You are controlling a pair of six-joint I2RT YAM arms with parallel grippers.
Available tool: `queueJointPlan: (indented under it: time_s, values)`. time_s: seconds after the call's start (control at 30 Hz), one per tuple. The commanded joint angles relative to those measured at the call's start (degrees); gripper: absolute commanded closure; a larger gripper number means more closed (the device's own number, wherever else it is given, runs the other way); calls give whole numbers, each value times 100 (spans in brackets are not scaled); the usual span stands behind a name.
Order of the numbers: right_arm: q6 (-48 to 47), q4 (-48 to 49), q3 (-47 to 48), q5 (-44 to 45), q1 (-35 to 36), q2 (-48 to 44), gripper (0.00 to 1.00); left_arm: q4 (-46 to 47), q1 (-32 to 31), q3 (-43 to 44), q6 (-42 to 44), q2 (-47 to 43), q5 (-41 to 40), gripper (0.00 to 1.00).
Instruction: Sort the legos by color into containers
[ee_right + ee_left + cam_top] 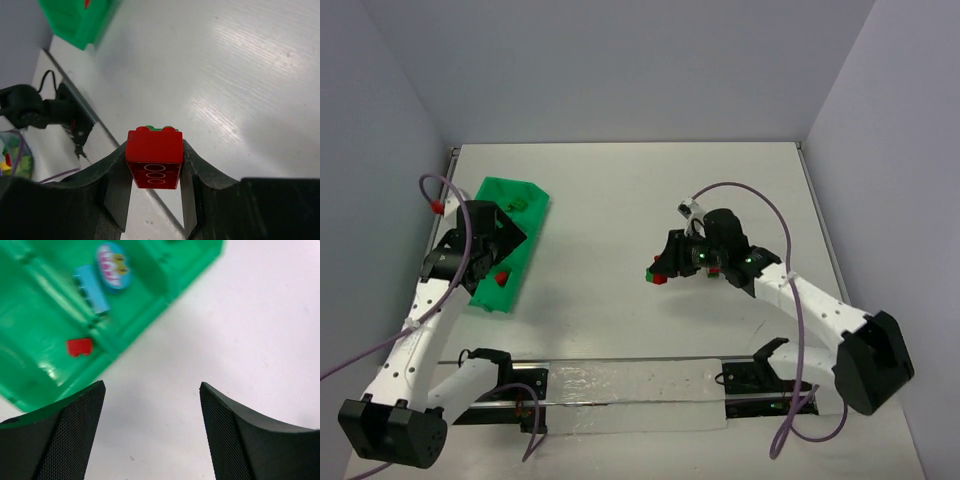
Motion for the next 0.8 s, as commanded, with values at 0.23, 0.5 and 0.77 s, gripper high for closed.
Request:
queueJointPlan:
  time_s: [0.23,0.5,0.77]
  values:
    - [529,351,383,926,368,1937,71,275,-1240,449,347,601,157,17]
    - [899,703,403,971,369,2502,65,337,-1515,310,301,732,202,17]
    - [1082,747,392,1136,369,2587,45,342,-1699,374,314,913,198,16]
